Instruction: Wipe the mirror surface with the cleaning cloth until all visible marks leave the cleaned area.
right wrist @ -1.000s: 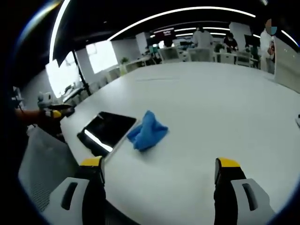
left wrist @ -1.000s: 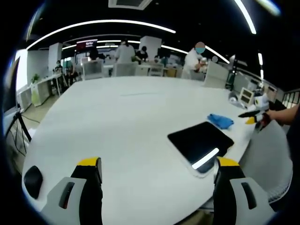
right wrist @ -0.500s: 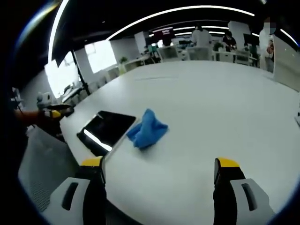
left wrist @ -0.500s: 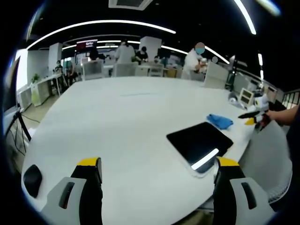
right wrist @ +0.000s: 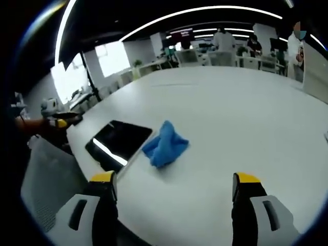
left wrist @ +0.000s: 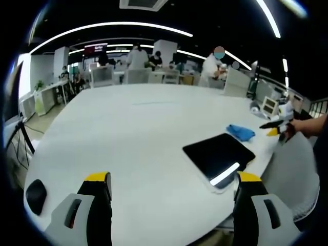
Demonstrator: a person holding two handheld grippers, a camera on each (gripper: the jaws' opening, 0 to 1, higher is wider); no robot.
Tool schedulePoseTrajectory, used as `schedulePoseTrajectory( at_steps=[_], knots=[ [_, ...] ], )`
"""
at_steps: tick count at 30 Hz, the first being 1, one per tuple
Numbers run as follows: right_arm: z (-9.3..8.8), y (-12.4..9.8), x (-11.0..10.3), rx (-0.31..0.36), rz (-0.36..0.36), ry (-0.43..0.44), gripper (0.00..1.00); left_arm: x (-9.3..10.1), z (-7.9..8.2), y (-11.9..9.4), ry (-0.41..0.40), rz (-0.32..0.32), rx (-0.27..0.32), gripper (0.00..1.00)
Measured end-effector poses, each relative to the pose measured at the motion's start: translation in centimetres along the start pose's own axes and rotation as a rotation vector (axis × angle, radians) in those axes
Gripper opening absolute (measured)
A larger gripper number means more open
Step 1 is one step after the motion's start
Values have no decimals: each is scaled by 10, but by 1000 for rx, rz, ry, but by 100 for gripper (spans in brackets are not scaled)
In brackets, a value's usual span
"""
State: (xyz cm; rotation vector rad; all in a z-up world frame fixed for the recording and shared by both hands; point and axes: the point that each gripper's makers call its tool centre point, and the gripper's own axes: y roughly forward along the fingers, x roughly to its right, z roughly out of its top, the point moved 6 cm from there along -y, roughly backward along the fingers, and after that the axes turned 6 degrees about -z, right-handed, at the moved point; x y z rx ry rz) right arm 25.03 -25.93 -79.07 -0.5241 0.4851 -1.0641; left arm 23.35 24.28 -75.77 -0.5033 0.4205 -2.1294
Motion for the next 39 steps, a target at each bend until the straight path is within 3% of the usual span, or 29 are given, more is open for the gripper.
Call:
schedulePoseTrajectory(
  at_steps=[2, 5, 7, 12, 14, 15, 17, 18, 19, 20, 22, 24, 26, 28, 33, 35, 39],
  knots=[
    [7, 11, -5, -18, 1, -49, 86, 1, -1, 1, -1, -4, -2, 99],
    [15, 31, -7, -95, -51, -217, 67, 2, -2, 2, 2, -10, -5, 99],
    [27, 46, -17, -80, -53, -191, 54, 4, 0, 2, 4, -12, -5, 99],
    [40, 84, -44, -86, -23, -214, 49, 2, 1, 1, 6, -11, -1, 99],
    [36, 96, -49, -109, -34, -249, 40, 1, 2, 0, 6, -9, 0, 99],
    [30, 100, -47, -143, -49, -260, 33, 1, 2, -1, 6, -7, 1, 99],
    [15, 104, -43, -227, -91, -250, 5, -2, 1, -3, 3, -2, 3, 99],
    [27, 108, -46, -101, -77, -180, 5, -4, 0, -5, 1, 2, 4, 99],
    [23, 103, -44, -150, -93, -107, 5, -4, -1, -6, -1, 5, 4, 99],
    [23, 102, -43, -163, -92, -103, 5, -5, -2, -6, -3, 6, 3, 99],
    [24, 103, -43, -165, -75, -208, 5, -5, -5, -7, -7, 10, 1, 99],
    [24, 103, -42, -167, -74, -195, 3, -5, -7, -7, -10, 10, -2, 99],
    [26, 100, -39, -184, -100, -91, 2, -5, -7, -6, -11, 9, -4, 99],
    [32, 97, -37, -175, -121, -41, 2, -4, -6, -6, -10, 6, -1, 99],
    [58, 91, -51, -128, -76, 137, 2, -6, -4, -5, -7, 6, 0, 99],
    [67, 94, -60, -117, -57, 142, 2, -6, -5, -6, -7, 6, -3, 99],
    [60, 116, -82, -166, -24, 115, 2, -5, -6, -5, -6, 2, -9, 99]
  ],
)
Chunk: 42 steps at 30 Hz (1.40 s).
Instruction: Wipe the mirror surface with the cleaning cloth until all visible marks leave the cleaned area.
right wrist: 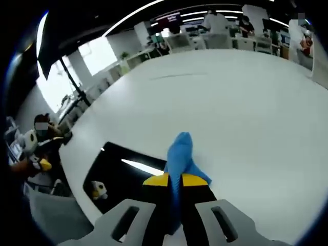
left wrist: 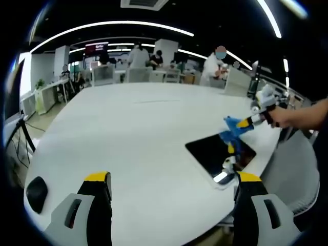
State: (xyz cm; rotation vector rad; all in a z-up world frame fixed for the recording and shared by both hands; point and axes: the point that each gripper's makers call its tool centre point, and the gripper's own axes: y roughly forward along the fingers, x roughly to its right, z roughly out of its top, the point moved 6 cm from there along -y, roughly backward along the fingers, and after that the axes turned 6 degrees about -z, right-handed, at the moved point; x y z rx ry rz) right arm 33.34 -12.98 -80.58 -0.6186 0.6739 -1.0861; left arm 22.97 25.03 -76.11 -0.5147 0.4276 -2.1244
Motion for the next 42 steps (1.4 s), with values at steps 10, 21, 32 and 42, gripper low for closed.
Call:
schedulePoseTrajectory(
  at_steps=[10, 21, 32, 42],
  knots=[
    [-9, 14, -17, -96, -29, -126, 1, 2, -1, 5, -7, -8, 6, 99],
    [3, 34, -55, -134, 16, -155, 1, 3, -9, 3, -19, -9, -4, 99],
    [15, 52, -86, -175, 58, -197, 1, -2, -8, 1, -21, -1, -1, 99],
    [26, 72, -128, -206, 112, -271, 1, -2, -8, 0, -20, -5, -5, 99]
  ],
)
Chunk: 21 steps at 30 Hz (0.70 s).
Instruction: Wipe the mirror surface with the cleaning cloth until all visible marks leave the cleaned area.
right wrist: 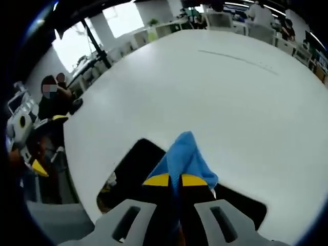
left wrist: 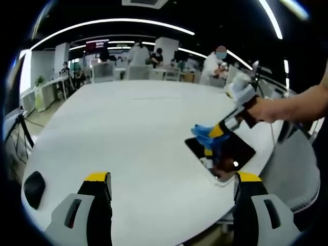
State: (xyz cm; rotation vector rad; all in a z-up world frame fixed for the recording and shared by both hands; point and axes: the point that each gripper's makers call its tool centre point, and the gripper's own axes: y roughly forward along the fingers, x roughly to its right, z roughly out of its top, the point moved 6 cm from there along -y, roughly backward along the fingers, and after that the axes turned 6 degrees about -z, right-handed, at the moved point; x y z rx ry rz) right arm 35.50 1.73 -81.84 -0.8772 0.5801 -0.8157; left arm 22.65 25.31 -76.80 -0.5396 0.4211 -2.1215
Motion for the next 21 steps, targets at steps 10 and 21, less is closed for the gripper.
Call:
schedulePoseTrajectory(
  at_steps=[10, 21],
  knots=[
    [19, 15, -26, -10, 32, -55, 1, -2, -1, -7, -6, 10, 4, 99],
    [17, 16, -27, 9, 30, -68, 0, -6, -5, -9, -6, 17, -9, 99]
  ],
)
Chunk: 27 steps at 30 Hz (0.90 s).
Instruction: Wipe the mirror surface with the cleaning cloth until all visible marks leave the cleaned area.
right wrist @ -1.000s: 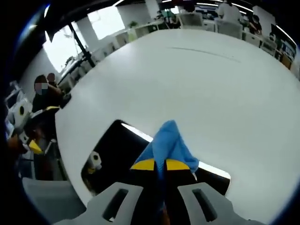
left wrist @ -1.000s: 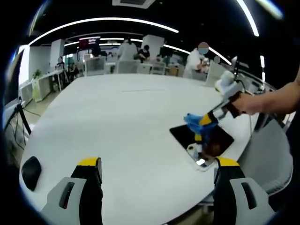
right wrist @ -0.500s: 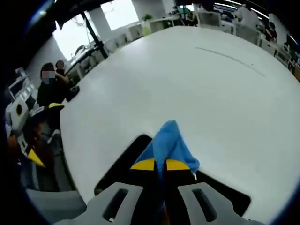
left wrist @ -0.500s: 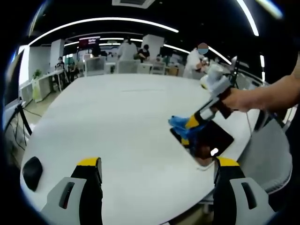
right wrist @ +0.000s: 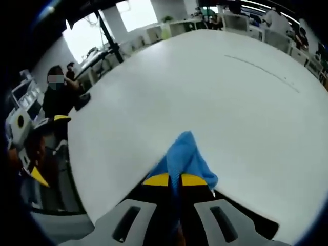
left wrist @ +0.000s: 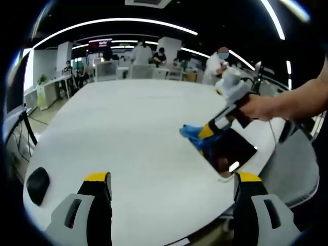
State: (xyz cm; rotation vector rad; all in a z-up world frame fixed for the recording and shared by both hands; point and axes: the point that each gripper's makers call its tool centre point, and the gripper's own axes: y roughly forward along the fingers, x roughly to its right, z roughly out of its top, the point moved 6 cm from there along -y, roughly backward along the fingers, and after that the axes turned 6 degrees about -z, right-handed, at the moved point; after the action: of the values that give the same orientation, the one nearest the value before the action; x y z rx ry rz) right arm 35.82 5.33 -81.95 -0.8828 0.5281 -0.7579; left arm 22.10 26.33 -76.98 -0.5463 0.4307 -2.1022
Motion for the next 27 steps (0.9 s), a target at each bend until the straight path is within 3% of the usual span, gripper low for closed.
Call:
schedulePoseTrajectory(
  at_steps=[7, 16, 27],
  knots=[
    [-8, -5, -7, -4, 7, 4, 0, 2, 8, 6, 37, -10, -14, 99],
    [-21, -11, -25, -19, 44, -9, 0, 3, 7, 12, 39, -8, -28, 100],
    [-21, -11, -19, -14, 94, 24, 0, 5, 5, 22, 55, -32, -35, 100]
  ],
)
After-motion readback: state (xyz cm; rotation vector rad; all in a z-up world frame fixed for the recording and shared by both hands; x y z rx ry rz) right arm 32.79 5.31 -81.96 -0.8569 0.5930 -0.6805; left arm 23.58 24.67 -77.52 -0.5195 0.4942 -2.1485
